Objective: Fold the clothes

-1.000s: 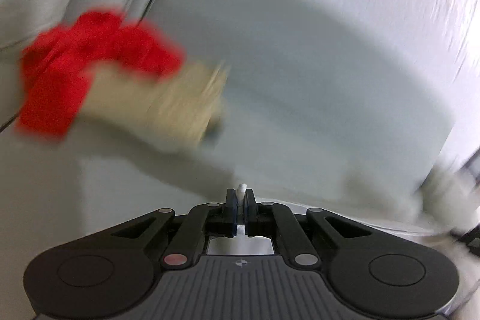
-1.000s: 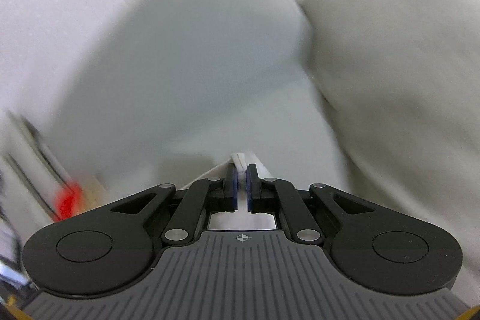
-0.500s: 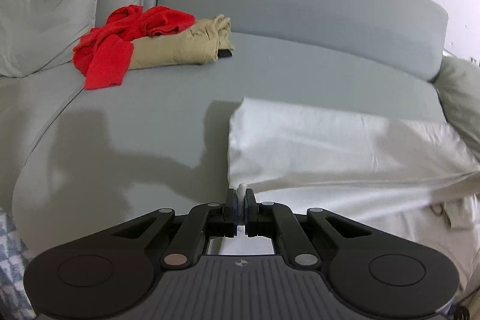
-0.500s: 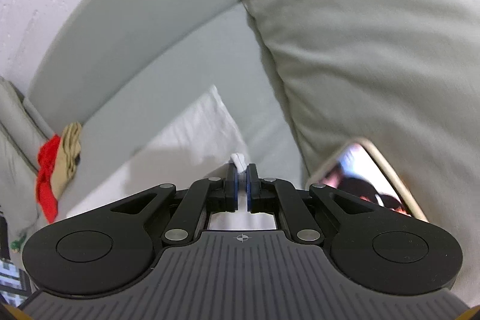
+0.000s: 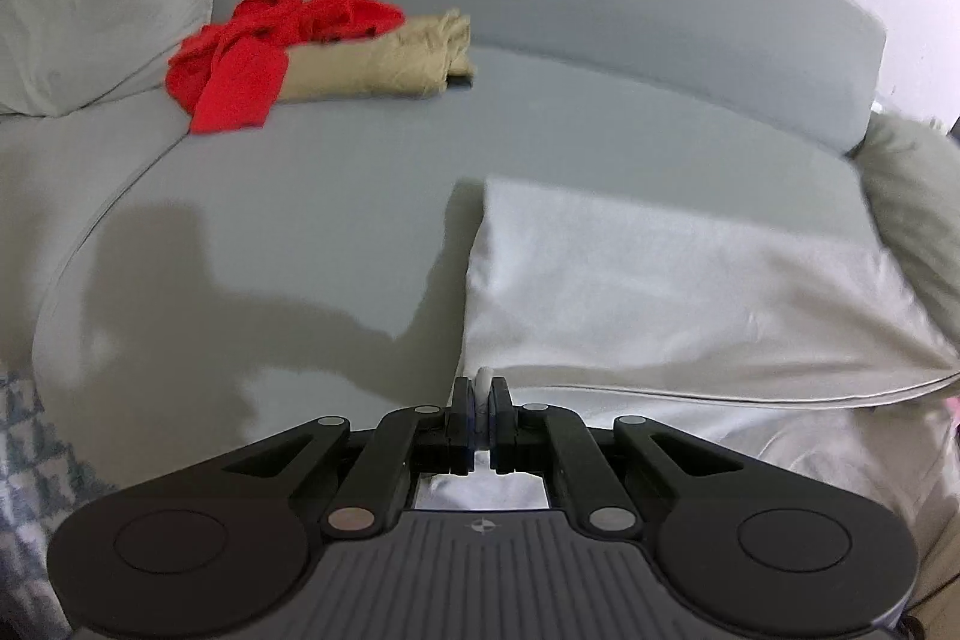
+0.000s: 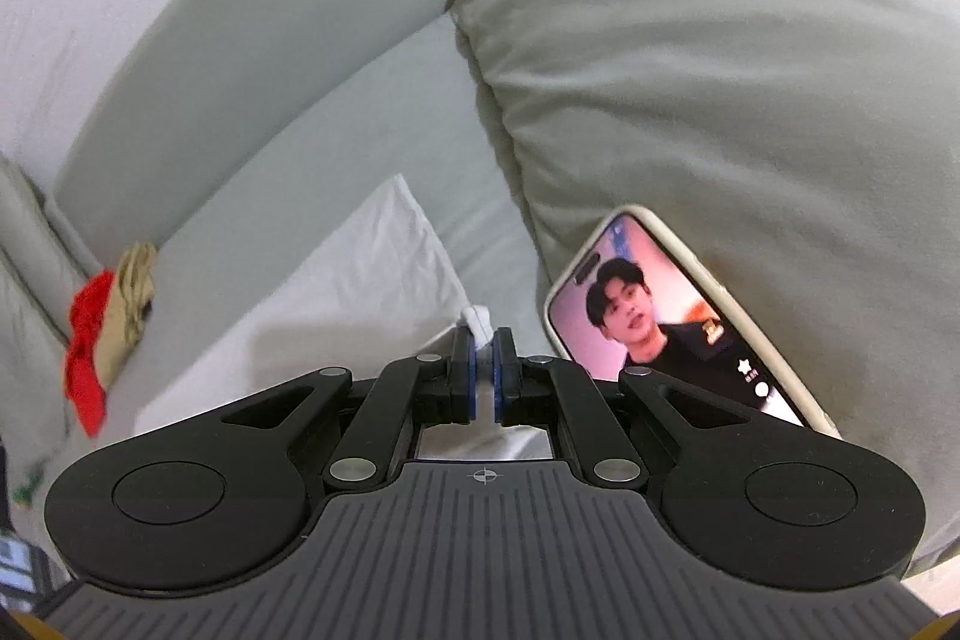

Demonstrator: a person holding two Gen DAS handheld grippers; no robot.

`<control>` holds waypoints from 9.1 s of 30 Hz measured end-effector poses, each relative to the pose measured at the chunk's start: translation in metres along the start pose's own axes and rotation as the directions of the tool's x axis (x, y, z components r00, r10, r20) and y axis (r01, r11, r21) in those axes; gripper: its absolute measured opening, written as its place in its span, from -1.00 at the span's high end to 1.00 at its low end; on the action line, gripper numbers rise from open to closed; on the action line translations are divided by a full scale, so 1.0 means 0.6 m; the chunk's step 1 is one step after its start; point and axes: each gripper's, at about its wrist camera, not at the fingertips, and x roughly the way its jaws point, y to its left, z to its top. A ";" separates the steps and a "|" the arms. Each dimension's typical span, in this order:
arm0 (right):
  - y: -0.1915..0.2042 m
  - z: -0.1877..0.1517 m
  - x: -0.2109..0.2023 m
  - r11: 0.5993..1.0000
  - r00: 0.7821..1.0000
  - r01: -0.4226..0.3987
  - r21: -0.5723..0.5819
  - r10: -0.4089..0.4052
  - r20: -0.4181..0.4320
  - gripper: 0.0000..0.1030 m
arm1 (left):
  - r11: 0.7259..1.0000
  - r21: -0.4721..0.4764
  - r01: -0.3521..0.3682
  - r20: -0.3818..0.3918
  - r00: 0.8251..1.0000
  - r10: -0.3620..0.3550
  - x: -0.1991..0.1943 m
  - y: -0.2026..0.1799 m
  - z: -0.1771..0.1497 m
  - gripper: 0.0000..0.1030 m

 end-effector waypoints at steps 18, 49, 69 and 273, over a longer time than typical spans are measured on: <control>-0.006 -0.074 -0.002 0.916 0.943 -0.287 0.282 0.322 -0.086 0.10 | 0.764 -0.553 0.331 0.140 0.941 -0.306 -0.043 0.001 -0.080 0.30; -0.104 -0.074 0.009 0.960 0.989 -0.135 0.245 0.147 -0.031 0.20 | 0.719 -0.638 0.275 0.254 0.957 -0.141 -0.024 0.090 -0.136 0.22; -0.113 -0.081 0.029 0.951 0.981 -0.179 0.252 0.191 -0.025 0.24 | 0.713 -0.637 0.293 0.168 0.956 -0.242 0.003 0.099 -0.150 0.89; 0.151 -0.106 0.059 0.946 0.939 0.216 -0.240 -0.135 0.315 0.95 | 0.951 -0.199 0.235 0.301 0.939 -0.169 -0.022 -0.064 -0.081 0.19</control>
